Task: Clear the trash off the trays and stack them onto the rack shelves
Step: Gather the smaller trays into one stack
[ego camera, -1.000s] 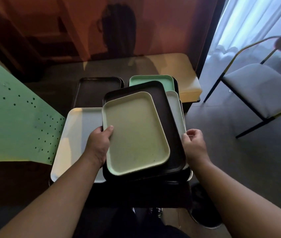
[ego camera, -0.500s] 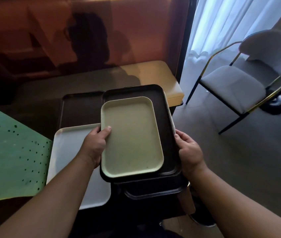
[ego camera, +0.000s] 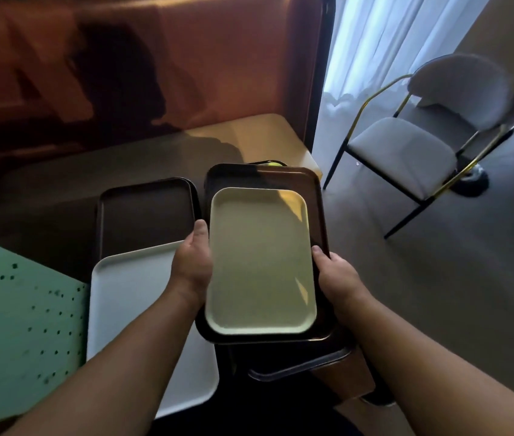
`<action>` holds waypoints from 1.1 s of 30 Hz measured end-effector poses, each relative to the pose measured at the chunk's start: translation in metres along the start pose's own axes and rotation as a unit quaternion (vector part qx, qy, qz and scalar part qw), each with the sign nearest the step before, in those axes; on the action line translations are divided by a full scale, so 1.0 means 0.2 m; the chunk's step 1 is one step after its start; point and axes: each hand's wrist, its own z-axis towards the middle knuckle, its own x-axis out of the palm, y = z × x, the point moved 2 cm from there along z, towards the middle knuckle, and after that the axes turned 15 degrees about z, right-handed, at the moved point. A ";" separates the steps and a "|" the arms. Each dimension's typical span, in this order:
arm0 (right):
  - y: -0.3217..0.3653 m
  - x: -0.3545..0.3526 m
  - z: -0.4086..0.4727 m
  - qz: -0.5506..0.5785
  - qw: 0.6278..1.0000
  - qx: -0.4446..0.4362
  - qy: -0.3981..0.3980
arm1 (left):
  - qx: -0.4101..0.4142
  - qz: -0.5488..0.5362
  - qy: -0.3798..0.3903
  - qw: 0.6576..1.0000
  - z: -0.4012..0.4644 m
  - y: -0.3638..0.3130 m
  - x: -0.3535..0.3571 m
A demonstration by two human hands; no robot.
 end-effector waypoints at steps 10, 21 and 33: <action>0.09 -0.05 0.25 -0.078 0.997 0.018 0.021 | -0.075 0.000 -0.018 0.997 0.19 0.06 0.14; 0.16 0.07 0.46 -0.128 0.990 0.012 0.059 | -0.112 -0.023 -0.009 0.993 0.36 0.11 0.15; 0.18 0.20 0.73 -0.297 0.954 -0.014 0.030 | -0.140 0.105 -0.037 0.984 0.63 0.15 0.24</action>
